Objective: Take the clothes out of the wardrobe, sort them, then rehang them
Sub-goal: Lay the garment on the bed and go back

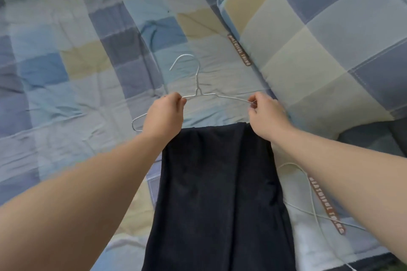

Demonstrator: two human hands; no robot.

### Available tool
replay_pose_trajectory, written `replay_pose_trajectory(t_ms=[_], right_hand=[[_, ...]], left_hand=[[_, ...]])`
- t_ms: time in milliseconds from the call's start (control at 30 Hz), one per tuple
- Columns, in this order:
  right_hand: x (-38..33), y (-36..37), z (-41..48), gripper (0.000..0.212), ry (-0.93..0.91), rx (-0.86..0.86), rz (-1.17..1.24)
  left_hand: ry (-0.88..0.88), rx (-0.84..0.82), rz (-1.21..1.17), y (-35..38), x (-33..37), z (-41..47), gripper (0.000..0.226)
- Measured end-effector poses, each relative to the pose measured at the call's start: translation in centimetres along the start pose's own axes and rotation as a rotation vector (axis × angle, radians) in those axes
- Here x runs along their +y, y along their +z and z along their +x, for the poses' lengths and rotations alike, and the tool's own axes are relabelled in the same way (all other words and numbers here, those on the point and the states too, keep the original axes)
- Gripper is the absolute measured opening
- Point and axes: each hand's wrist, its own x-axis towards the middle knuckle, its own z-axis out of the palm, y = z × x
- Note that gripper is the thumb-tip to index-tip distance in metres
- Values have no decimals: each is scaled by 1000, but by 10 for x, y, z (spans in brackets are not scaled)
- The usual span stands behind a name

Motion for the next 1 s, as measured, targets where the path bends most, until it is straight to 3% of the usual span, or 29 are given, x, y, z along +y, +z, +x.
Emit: replay_pose_trajectory(t_ms=[133, 233, 467, 733, 1000], right_hand=[[10, 29, 37, 45, 32, -118, -2], [14, 43, 41, 59, 86, -179, -50], [7, 39, 3, 64, 103, -254, -136], [-19, -24, -61, 67, 65, -216, -235], [-71, -117, -192, 70, 130, -162, -224]], left_hand=[[-90, 10, -78, 42, -19, 37, 26], [-60, -14, -35, 65, -31, 33, 43], [34, -91, 188, 74, -31, -11, 66], [117, -225, 245, 14, 10, -55, 73], [238, -231, 279, -91, 52, -141, 75]])
